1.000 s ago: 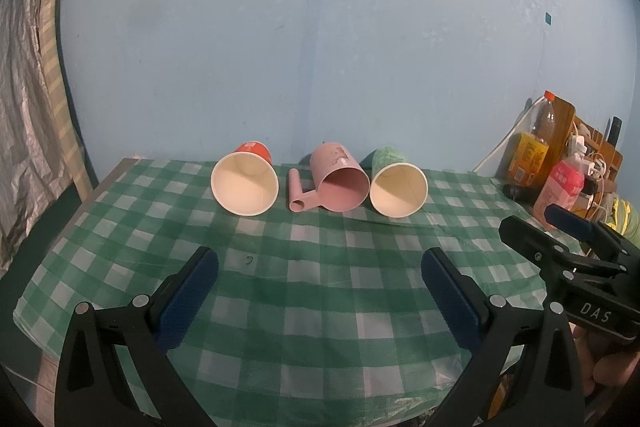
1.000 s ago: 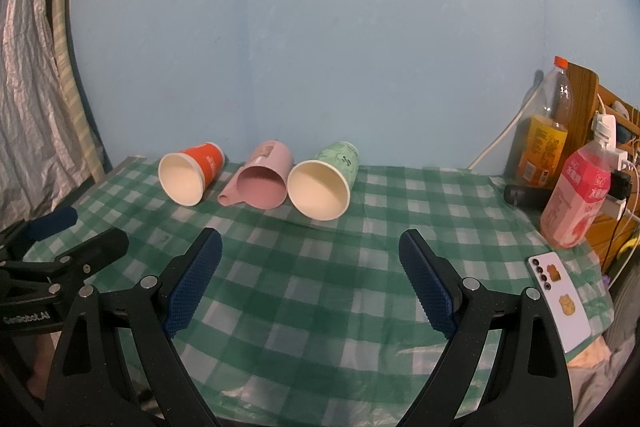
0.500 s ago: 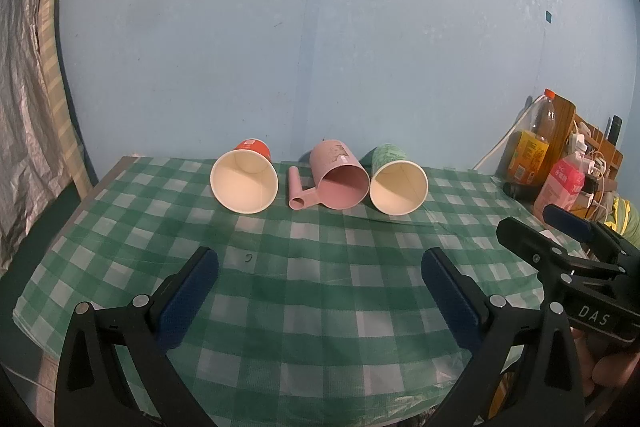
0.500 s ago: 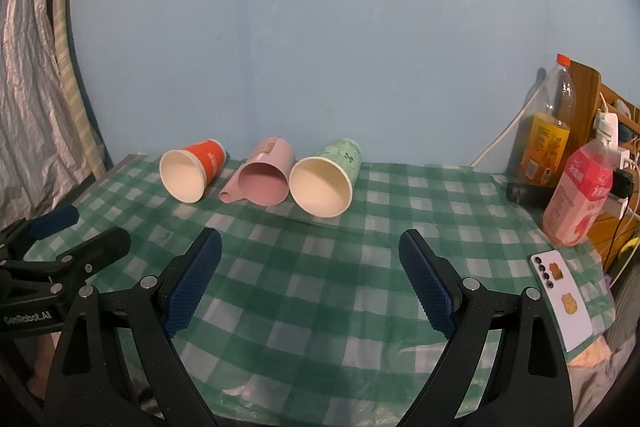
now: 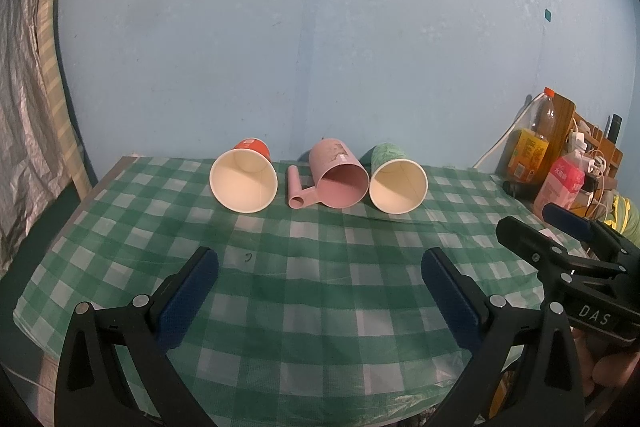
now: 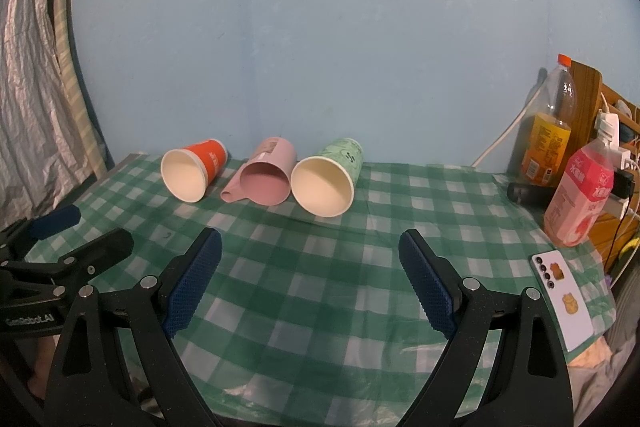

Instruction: Flip cup upside down

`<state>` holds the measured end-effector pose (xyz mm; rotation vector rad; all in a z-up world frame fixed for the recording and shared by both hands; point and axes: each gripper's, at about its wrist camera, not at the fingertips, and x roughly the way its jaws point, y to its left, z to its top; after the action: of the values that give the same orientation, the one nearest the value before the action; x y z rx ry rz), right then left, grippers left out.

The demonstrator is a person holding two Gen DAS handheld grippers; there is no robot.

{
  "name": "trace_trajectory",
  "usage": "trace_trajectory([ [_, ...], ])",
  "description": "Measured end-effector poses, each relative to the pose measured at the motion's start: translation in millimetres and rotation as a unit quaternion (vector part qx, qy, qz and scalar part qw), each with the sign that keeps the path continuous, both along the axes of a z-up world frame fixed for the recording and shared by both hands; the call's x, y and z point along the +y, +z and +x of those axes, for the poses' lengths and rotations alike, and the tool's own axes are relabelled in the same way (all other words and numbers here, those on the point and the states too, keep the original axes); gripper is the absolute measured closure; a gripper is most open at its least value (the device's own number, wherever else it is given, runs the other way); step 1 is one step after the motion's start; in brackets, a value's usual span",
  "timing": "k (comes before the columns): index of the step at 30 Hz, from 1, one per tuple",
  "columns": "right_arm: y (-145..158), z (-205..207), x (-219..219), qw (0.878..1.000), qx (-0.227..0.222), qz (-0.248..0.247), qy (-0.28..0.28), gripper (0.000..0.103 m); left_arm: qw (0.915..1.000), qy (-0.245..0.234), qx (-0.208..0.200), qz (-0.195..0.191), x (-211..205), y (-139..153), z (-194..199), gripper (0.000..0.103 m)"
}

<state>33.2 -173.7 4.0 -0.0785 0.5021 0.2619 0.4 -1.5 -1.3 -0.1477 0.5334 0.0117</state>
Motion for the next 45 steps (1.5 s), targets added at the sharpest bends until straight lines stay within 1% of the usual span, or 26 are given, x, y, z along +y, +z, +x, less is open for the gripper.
trace_trajectory([
  [17,-0.5,1.6,-0.3,1.000,0.002,0.000,0.000,0.013,1.0000,0.000,0.002,0.002,-0.1,-1.0,0.5,0.001],
  [21,-2.2,-1.6,1.1,1.000,0.003,0.000,0.000,0.013,1.0000,0.000,0.007,0.003,-2.0,-4.4,1.1,0.001],
  [25,-6.1,-1.8,1.7,1.000,0.009,0.002,0.002,0.013,0.9997,0.003,0.021,-0.009,-0.4,-4.4,9.0,0.001],
  [30,-3.0,12.2,1.1,1.000,0.024,0.009,0.003,0.013,0.9988,0.006,0.048,0.001,0.4,1.0,31.9,0.001],
  [33,2.6,26.6,-0.9,0.999,0.032,0.013,0.008,0.013,0.9982,0.006,0.060,-0.001,2.9,6.2,46.1,0.001],
  [37,11.0,51.2,-0.5,0.999,0.048,0.021,0.014,0.012,0.9968,-0.001,0.080,0.009,3.1,17.9,73.6,0.001],
  [40,18.5,74.6,-0.1,0.997,0.068,0.031,0.023,0.012,0.9957,-0.009,0.091,0.017,-0.2,24.7,93.3,0.001],
  [43,26.2,96.9,3.9,0.995,0.084,0.040,0.029,0.012,0.9930,-0.012,0.115,0.027,-4.3,28.2,122.3,0.001],
  [45,30.7,113.4,7.3,0.993,0.098,0.049,0.036,0.012,0.9911,-0.013,0.130,0.024,-5.8,28.0,139.5,0.001],
])
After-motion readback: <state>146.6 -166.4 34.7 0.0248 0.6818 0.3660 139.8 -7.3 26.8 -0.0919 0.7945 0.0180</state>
